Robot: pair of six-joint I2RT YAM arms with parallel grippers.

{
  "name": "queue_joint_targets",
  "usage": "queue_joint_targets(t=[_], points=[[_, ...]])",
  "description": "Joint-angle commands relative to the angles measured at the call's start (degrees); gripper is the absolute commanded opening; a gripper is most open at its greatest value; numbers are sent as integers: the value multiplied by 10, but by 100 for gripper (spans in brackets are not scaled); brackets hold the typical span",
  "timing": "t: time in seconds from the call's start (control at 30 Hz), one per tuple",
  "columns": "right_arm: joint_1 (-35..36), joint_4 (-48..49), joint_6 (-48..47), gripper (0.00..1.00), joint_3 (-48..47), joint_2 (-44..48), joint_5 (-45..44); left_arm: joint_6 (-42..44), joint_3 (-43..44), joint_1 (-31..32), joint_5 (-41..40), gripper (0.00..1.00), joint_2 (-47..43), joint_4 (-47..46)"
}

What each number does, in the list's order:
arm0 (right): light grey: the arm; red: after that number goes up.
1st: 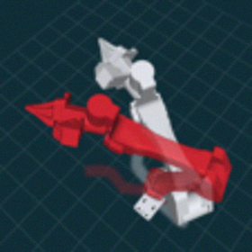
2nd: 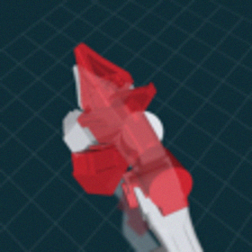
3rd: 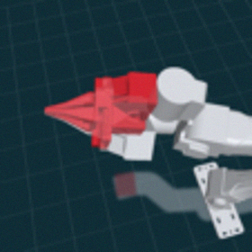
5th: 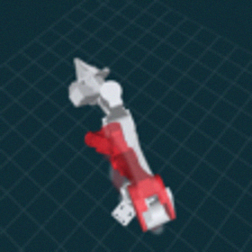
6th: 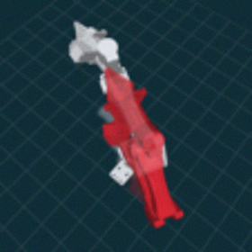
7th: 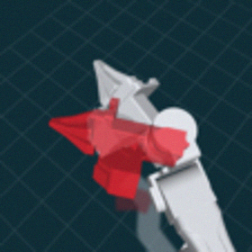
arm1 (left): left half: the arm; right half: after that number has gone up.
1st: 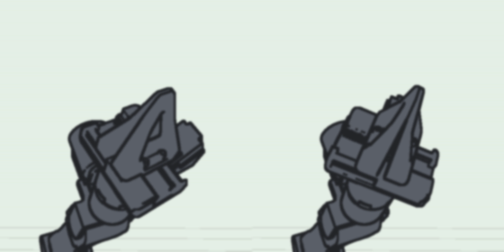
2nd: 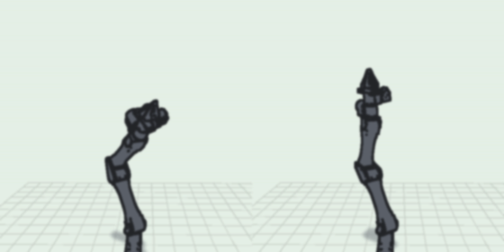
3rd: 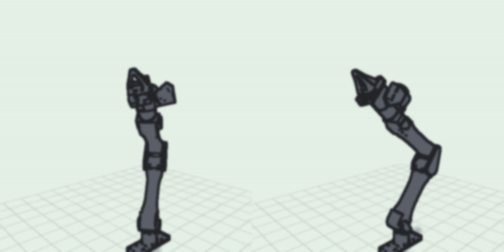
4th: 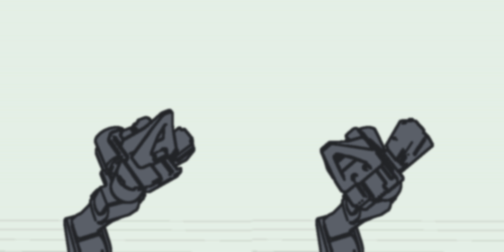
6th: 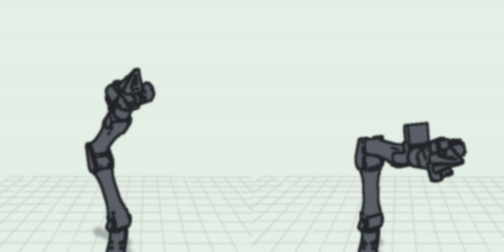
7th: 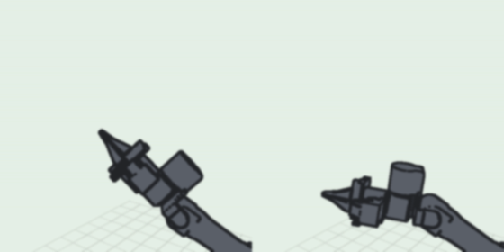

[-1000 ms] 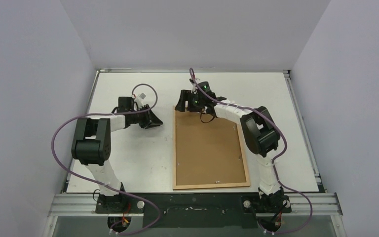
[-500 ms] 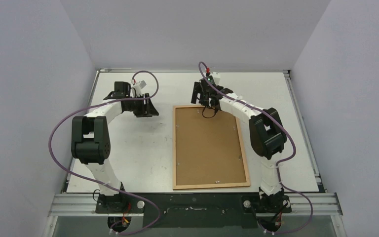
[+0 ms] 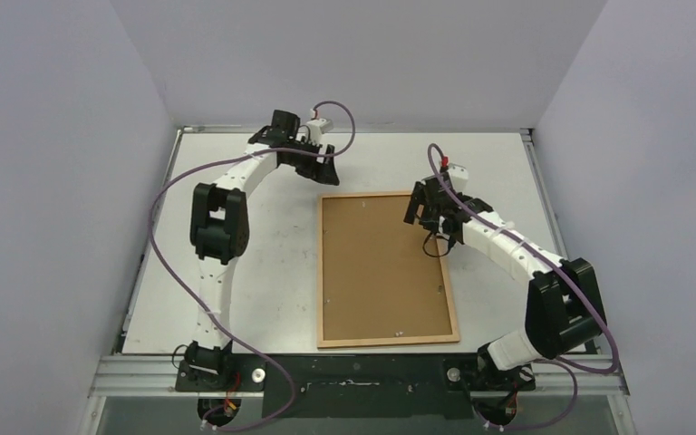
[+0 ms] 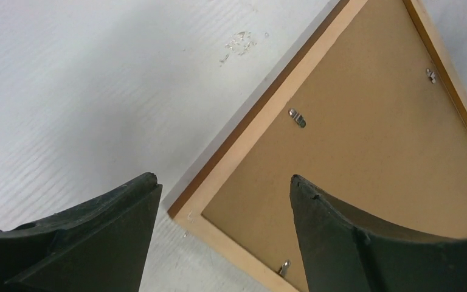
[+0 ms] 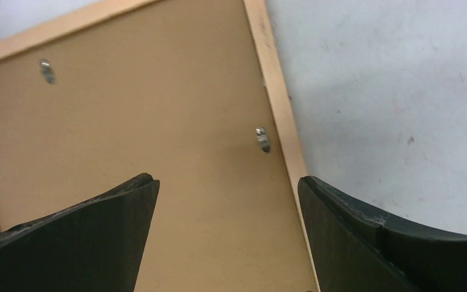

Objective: Put the photo into the frame

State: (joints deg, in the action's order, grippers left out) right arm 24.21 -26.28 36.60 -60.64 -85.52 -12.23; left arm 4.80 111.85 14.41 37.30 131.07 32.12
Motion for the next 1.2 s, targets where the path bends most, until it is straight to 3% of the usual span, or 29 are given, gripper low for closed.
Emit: queue_joint_targets(t=[0.0,0.17,0.33,0.47,0.63,0.9,1.17], points=[[-31,14,4,88,52,14,8,35,113,14,8,75,74,85],[-74,75,-7,91,67,-11,81,41,194,19,8,70,139,136],[-87,110,-3,91,57,-60,140,49,171,23,16,60,137,122],[-100,132,-7,80,57,-96,159,53,141,22,25,49,131,122],[-112,165,-6,66,52,-129,199,52,107,18,25,42,112,120],[-107,191,-10,41,-35,-195,260,40,-11,-4,18,34,45,97],[-65,155,-37,37,-237,-347,289,35,-248,-72,22,31,-86,33]])
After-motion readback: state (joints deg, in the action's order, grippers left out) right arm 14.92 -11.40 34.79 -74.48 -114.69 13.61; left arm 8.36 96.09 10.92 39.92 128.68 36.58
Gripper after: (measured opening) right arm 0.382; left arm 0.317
